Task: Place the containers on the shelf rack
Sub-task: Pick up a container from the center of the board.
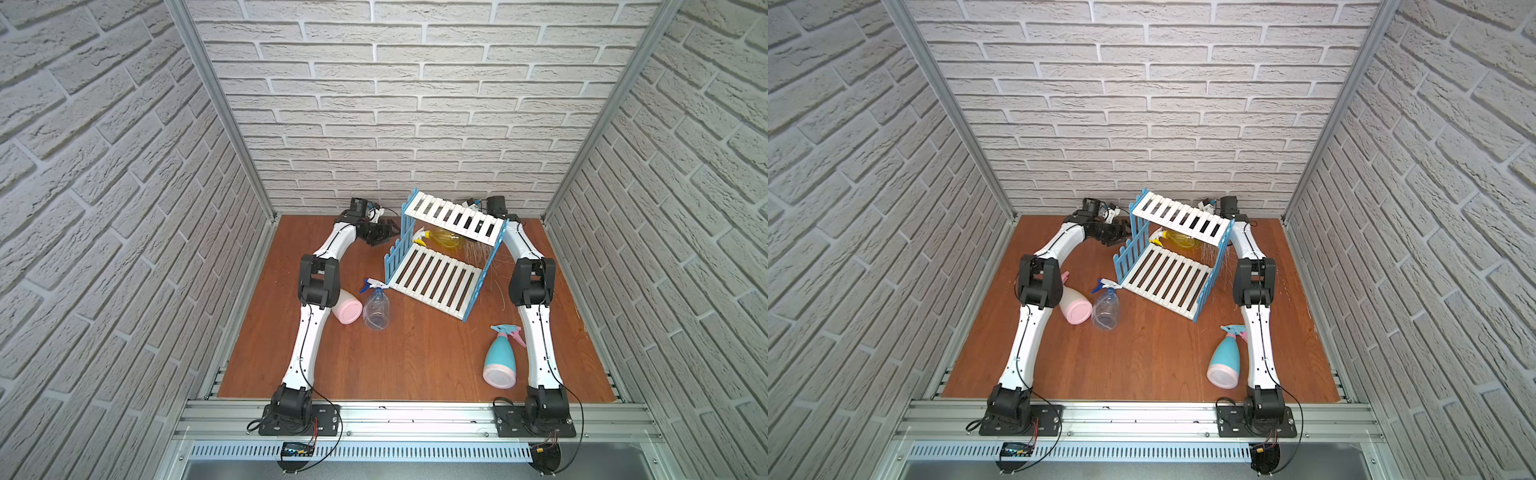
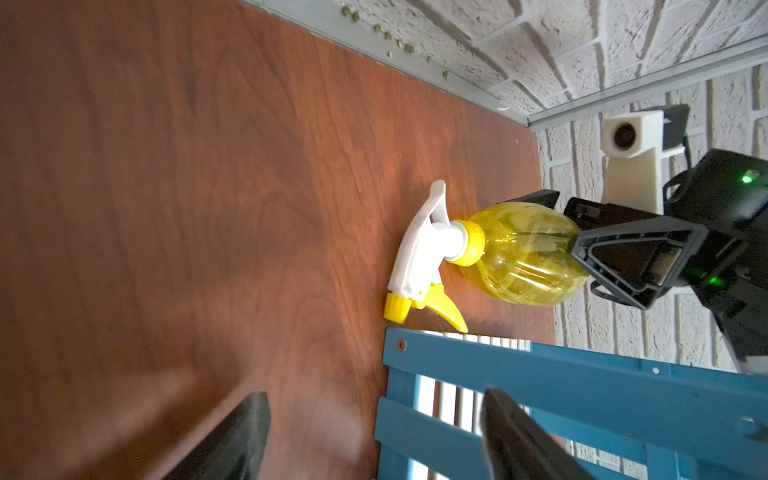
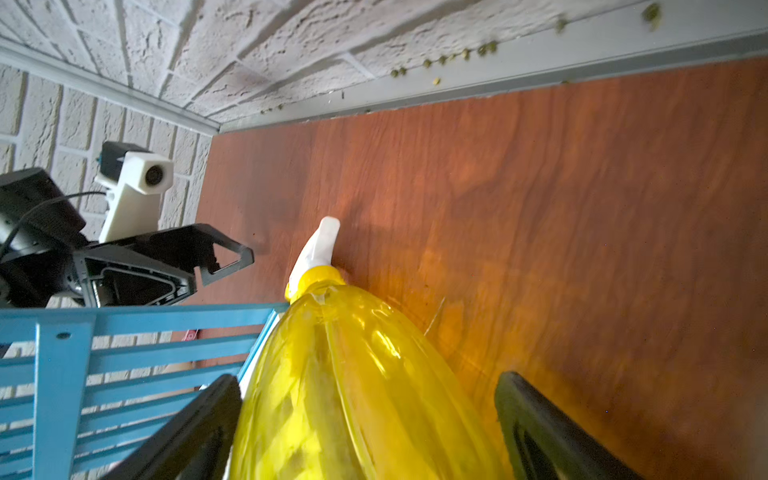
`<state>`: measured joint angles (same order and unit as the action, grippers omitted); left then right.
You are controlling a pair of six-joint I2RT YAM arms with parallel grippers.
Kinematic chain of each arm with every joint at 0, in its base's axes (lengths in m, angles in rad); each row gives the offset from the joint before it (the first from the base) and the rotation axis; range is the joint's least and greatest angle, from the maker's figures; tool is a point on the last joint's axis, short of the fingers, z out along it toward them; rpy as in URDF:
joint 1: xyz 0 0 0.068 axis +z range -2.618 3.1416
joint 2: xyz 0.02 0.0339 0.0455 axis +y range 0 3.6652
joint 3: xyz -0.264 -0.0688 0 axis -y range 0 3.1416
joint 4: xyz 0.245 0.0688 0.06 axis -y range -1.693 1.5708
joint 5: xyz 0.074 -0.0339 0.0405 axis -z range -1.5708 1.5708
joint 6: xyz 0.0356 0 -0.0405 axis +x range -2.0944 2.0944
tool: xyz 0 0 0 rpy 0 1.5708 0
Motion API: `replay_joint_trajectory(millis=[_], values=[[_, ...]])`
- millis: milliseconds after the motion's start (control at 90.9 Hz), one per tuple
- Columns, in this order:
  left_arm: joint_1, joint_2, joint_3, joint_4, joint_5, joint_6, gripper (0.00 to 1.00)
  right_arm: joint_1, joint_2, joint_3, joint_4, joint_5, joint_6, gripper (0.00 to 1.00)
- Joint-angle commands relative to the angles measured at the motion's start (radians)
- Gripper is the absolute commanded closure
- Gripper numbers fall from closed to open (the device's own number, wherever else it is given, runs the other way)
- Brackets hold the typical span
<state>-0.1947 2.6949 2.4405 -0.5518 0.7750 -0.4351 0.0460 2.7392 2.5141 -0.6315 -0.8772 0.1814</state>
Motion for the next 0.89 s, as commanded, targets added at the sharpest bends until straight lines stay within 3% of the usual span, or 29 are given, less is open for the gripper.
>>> replay_joint_trajectory(millis=[0, 297, 396, 517, 682, 880], values=[[-0.009, 0.023, 0.026, -0.011, 0.027, 0.013, 0.16, 0.019, -0.050, -0.027, -0.102, -0.067, -0.145, 0.00], [-0.017, 0.018, 0.029, -0.010, 0.027, 0.014, 0.17, 0.041, -0.056, -0.028, -0.226, -0.112, -0.253, 0.01], [-0.017, 0.013, 0.028, -0.010, 0.026, 0.018, 0.17, 0.042, -0.059, -0.029, -0.249, -0.105, -0.271, 0.09], [-0.015, -0.005, 0.024, -0.018, 0.002, 0.028, 0.17, 0.042, -0.082, -0.052, -0.242, -0.096, -0.279, 0.27], [0.000, -0.116, -0.077, 0.008, -0.109, 0.058, 0.13, 0.025, -0.240, -0.302, 0.039, -0.063, -0.147, 0.31], [0.043, -0.342, -0.320, 0.147, -0.229, 0.055, 0.09, -0.009, -0.497, -0.602, 0.418, 0.147, -0.003, 0.31]])
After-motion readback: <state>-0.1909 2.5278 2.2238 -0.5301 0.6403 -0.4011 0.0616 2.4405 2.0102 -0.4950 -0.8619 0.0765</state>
